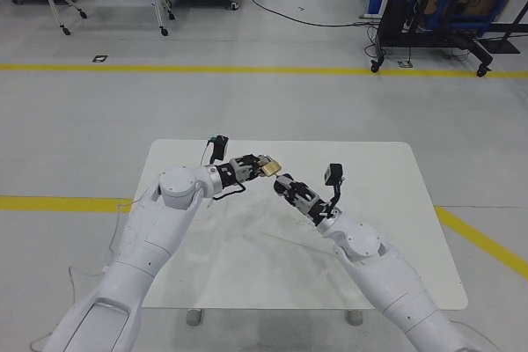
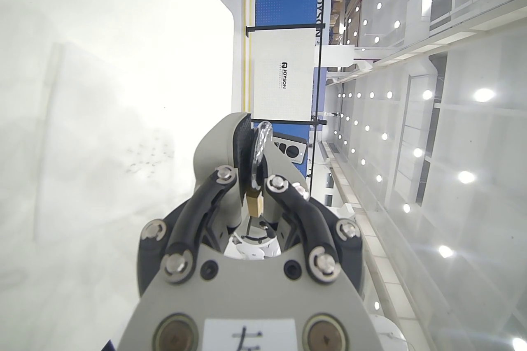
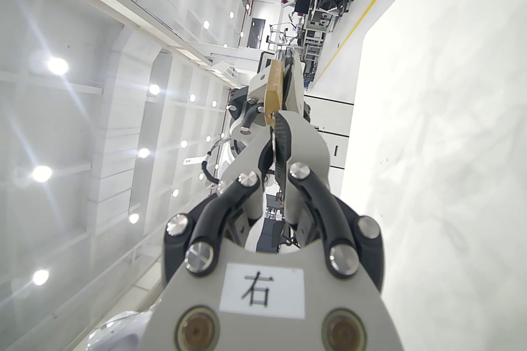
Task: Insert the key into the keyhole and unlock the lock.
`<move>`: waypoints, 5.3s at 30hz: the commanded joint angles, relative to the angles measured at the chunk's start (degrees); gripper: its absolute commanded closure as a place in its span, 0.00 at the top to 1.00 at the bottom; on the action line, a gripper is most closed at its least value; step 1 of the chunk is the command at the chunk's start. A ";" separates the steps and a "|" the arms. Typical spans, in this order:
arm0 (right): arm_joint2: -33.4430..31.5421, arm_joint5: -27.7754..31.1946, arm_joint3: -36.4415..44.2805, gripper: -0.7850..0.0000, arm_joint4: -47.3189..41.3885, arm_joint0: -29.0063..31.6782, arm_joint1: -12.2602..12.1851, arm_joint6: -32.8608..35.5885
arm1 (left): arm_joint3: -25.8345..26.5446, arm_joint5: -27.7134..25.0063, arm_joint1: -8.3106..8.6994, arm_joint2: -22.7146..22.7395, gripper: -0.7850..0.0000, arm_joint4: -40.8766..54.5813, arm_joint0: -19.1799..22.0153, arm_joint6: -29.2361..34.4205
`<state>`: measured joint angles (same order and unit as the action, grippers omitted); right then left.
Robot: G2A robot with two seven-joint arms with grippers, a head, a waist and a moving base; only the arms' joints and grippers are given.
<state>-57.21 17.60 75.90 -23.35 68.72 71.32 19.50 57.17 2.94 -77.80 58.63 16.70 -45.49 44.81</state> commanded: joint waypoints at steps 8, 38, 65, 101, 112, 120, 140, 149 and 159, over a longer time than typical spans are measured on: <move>-0.89 -1.59 -0.12 0.00 2.17 0.20 0.24 -0.84 | 1.35 -0.46 -0.10 -1.35 0.00 -3.47 -0.50 -1.49; -3.77 -2.13 2.58 0.44 4.42 2.82 0.91 -0.34 | -1.41 1.63 -0.66 -0.60 0.00 -0.41 0.67 -1.00; -4.90 -3.10 3.15 1.00 5.57 3.01 1.43 0.67 | -0.38 1.65 -0.55 2.15 0.00 2.66 -0.82 -3.73; -5.95 -9.88 -0.38 0.20 -23.67 2.85 3.01 19.32 | -0.23 -3.53 -0.40 2.75 0.00 6.18 -1.44 4.49; -6.69 -10.36 -0.57 0.20 -23.22 2.84 3.13 19.01 | 0.02 -3.55 -0.38 2.37 0.00 5.28 -1.38 4.35; -6.83 -10.79 -0.84 0.11 -23.63 2.78 3.33 18.97 | 0.18 -3.58 -0.36 2.08 0.00 4.58 -1.36 4.30; -6.96 -11.28 -2.16 0.00 -23.75 2.02 3.95 17.92 | 0.16 -3.44 -0.33 1.69 0.00 3.93 -1.18 4.59; -7.20 -11.63 -2.61 0.00 -25.55 1.93 4.29 18.11 | -0.19 -3.73 -0.37 1.60 0.00 4.03 -1.00 4.56; -8.00 -10.39 -1.32 0.25 -22.47 2.82 4.04 19.60 | -1.83 -1.00 -0.62 1.93 0.00 6.86 -0.37 4.33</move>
<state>-65.12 7.21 74.45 -45.89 71.42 75.37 39.05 55.49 1.79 -78.39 60.62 23.42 -45.94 49.04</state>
